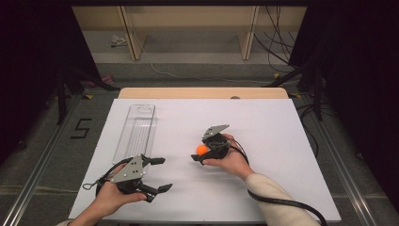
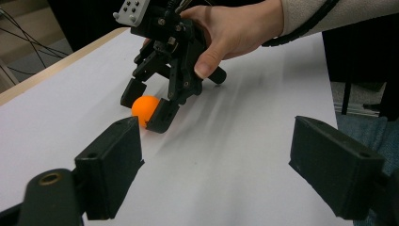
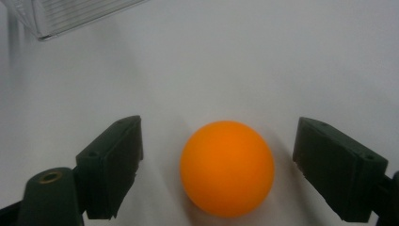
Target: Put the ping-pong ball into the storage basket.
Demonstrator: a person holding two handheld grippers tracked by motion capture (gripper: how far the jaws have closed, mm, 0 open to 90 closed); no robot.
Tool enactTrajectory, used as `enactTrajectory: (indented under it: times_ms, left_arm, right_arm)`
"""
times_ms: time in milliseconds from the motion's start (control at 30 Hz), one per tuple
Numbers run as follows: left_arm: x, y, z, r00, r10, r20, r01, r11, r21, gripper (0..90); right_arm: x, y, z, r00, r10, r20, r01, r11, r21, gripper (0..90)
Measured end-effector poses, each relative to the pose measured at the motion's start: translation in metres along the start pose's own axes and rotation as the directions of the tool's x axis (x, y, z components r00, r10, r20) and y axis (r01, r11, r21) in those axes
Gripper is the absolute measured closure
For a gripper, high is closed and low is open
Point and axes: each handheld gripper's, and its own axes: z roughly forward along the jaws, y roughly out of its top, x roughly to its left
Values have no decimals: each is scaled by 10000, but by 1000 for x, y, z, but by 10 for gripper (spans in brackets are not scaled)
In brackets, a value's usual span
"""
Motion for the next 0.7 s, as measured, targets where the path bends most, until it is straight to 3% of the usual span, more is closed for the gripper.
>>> enactTrajectory:
  times_ms: [700]
  left_arm:
    - [0, 0, 0, 10000, -13, 9, 13, 10000, 9, 169]
  right_arm:
    - [-3, -3, -1, 9999, -57, 87, 55, 9998, 172, 402]
